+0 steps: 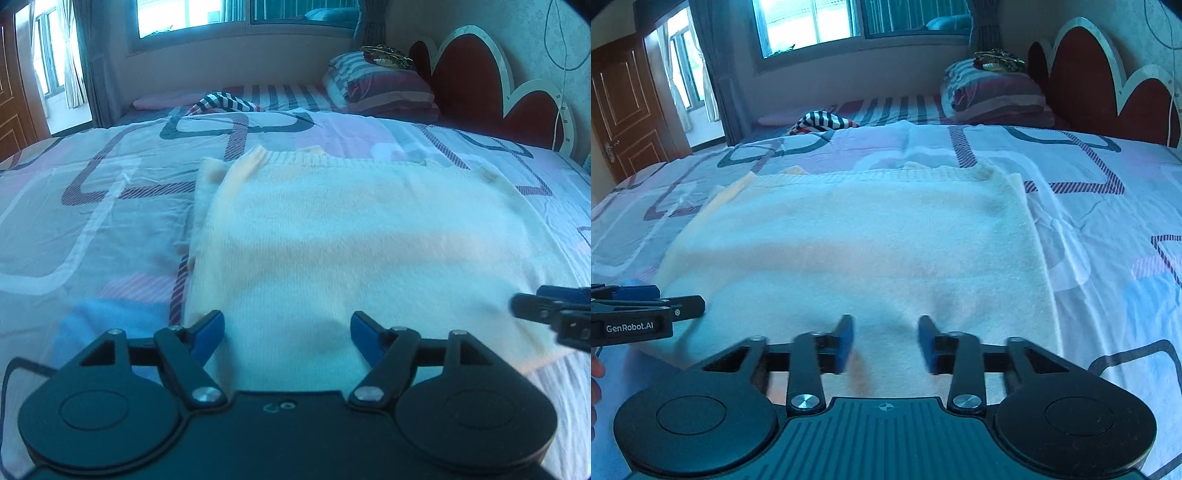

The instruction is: Fold small clothes

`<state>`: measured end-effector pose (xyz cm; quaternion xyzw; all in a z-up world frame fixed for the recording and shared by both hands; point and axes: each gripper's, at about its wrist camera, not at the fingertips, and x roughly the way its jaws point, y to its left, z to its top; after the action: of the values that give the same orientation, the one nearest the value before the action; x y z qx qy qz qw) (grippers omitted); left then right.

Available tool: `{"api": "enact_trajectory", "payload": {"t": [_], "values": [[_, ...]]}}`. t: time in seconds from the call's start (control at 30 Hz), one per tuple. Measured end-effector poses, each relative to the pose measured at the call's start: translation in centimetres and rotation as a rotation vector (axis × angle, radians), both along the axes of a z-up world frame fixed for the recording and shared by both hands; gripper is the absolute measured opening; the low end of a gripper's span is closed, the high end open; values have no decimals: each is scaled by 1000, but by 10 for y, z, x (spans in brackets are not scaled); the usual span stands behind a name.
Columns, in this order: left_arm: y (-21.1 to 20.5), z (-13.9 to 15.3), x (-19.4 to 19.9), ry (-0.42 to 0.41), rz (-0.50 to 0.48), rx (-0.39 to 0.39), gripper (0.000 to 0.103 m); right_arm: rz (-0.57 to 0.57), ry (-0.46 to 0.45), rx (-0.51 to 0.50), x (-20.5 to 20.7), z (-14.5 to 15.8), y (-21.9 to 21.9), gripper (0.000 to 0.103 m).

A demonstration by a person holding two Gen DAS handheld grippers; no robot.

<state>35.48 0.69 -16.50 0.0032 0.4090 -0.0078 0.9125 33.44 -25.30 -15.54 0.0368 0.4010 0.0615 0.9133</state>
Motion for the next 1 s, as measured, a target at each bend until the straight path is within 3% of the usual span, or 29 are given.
{"api": "enact_trajectory", "payload": {"t": [0.2,0.47,0.67,0.87,1.0], "values": [[6,5,-17,30,20,-36,78,11,49,-49,-1,-11,11,51],[24,6,-38,98,77,-195,80,14,52,-61,-19,-10,9,51],[46,-10,-45,142,141,-527,73,-9,29,-12,-26,-1,4,51],[59,-28,-34,91,222,-756,72,-3,4,15,-22,6,6,51],[63,-37,-17,37,268,-847,72,3,1,27,-11,5,8,51]]}}
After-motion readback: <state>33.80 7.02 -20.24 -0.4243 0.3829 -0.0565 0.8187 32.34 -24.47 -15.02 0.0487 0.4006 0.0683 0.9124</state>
